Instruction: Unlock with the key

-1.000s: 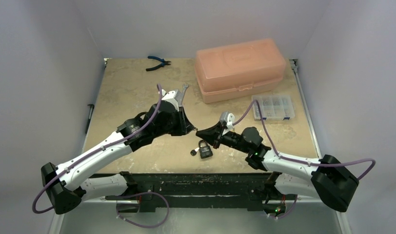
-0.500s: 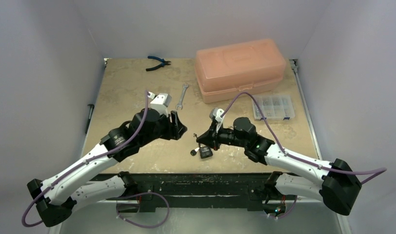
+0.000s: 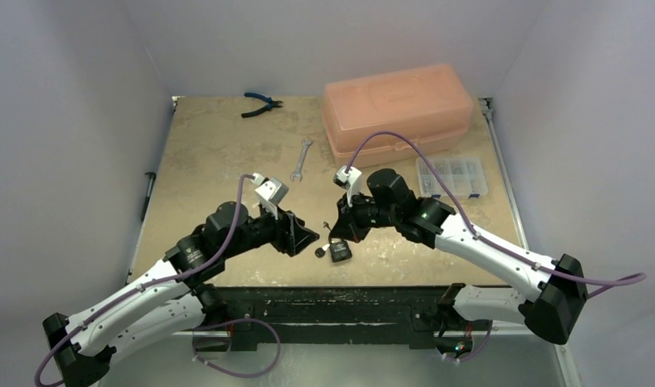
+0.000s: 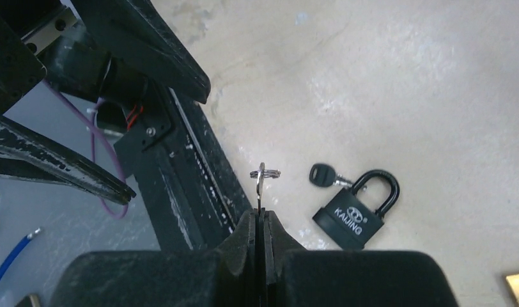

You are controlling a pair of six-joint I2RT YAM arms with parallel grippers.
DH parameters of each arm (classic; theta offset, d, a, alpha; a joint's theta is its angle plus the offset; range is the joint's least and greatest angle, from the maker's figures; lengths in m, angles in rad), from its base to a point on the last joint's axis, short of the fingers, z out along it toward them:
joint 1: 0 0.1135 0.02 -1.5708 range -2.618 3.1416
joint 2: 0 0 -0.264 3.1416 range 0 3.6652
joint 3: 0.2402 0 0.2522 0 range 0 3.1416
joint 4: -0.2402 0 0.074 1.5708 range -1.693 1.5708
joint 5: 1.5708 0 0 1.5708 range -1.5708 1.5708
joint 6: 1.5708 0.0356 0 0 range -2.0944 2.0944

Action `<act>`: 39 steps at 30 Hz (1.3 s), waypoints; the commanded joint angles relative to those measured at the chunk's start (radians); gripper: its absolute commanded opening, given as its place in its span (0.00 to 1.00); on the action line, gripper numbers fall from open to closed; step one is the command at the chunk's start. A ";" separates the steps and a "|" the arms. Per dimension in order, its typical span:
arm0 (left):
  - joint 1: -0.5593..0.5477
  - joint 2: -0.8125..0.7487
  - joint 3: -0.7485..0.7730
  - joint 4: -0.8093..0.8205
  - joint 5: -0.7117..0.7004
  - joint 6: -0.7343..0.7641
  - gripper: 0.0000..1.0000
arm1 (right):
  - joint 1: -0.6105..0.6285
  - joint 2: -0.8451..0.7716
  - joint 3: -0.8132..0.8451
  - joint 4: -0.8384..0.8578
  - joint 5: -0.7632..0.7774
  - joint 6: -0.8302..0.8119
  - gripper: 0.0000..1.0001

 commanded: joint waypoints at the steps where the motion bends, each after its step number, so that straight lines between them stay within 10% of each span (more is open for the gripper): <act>1: -0.001 -0.017 -0.055 0.202 0.109 0.025 0.63 | 0.004 -0.012 0.070 -0.170 -0.050 0.003 0.00; 39: -0.001 0.198 0.045 0.202 0.431 0.216 0.32 | 0.004 -0.108 0.044 -0.184 -0.230 -0.101 0.00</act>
